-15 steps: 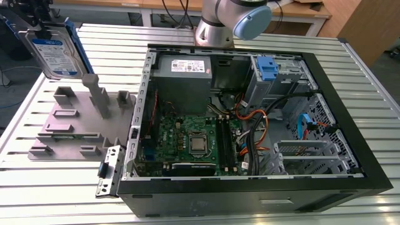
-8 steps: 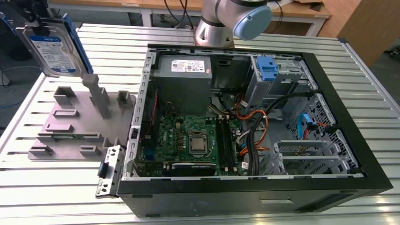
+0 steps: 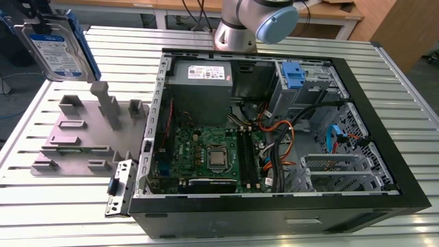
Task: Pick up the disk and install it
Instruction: 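Pick up the disk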
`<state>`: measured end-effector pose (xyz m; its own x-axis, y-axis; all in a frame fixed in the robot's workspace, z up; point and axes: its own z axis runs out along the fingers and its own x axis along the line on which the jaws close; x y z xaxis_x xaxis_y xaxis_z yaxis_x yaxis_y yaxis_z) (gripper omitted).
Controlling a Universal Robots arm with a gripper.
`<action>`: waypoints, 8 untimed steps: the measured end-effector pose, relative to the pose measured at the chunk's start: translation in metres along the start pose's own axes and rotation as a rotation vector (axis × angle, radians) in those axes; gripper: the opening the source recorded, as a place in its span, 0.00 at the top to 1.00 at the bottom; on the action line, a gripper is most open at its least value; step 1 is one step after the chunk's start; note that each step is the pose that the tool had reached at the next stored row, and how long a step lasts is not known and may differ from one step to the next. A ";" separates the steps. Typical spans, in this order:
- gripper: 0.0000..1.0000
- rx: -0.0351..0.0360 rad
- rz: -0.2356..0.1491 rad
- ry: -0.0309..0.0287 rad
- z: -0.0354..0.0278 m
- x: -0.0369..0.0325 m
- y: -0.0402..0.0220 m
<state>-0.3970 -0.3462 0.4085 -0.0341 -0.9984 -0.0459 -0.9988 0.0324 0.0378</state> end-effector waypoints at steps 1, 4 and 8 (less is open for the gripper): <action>0.65 0.0000 0.000 0.0000 -0.0006 0.0000 0.0000; 0.65 0.0001 0.000 0.0000 -0.0015 -0.0001 0.0000; 0.65 0.0003 0.000 0.0000 -0.0018 -0.0001 0.0001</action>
<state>-0.3970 -0.3463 0.4103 -0.0341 -0.9984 -0.0459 -0.9988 0.0324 0.0375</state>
